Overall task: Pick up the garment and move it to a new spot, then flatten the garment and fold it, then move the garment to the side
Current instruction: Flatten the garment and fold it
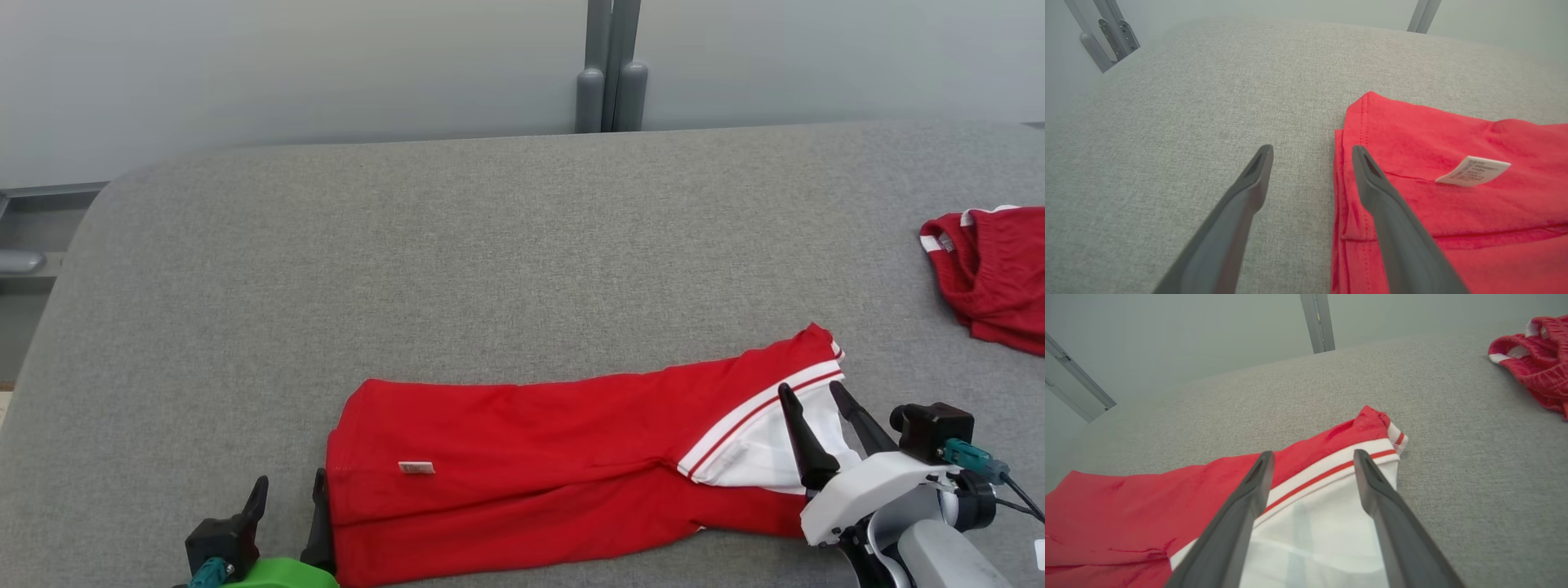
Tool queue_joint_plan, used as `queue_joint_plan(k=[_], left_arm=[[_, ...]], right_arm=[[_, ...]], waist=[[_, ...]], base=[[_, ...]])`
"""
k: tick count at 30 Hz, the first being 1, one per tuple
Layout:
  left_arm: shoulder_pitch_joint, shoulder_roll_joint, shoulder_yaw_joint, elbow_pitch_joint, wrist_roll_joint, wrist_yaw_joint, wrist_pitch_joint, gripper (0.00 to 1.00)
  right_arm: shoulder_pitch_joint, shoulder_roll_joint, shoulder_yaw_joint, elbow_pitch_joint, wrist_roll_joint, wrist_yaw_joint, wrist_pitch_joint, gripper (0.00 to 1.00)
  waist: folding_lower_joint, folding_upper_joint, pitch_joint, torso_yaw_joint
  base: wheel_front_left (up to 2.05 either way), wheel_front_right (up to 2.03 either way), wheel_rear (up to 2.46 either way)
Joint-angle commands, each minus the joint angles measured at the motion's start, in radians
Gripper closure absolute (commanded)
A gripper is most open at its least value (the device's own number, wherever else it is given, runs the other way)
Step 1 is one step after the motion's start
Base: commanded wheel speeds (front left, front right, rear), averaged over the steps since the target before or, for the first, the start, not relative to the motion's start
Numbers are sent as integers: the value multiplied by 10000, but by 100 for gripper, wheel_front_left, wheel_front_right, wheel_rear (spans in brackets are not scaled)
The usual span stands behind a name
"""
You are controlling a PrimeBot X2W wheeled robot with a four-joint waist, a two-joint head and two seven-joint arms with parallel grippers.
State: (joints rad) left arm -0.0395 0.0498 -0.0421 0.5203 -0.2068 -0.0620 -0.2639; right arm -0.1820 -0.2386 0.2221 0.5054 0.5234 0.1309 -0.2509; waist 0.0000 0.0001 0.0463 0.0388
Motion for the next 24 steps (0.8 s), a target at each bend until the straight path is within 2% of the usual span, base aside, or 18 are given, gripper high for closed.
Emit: queue_joint_plan(k=[1,5,11,18,24], left_arm=[[13,26,-55,-56,-71,58,7,0],[60,26,-124,-85,-107,94,7,0],[189,25,-287,-100,-231,131,8,0],[279,25,-308,-191,-313,192,8,0],[248,26,-381,-188,-333,178,8,0]], right_arm=[[-177,-59,96,104,-114,-7,11,0],[-244,48,569,87,-15,-6,34,0],[231,-172,1645,-287,282,-6,-34,0],[955,-510,2201,-913,457,-6,-84,0],[779,-499,2418,-1050,338,-6,-90,0]], waist=[[0,-1,62,100],[0,-1,77,170],[0,-1,21,231],[0,-1,-12,78],[0,-1,14,0]], base=[[0,0,0],[0,0,0],[0,0,0],[0,0,0],[0,0,0]])
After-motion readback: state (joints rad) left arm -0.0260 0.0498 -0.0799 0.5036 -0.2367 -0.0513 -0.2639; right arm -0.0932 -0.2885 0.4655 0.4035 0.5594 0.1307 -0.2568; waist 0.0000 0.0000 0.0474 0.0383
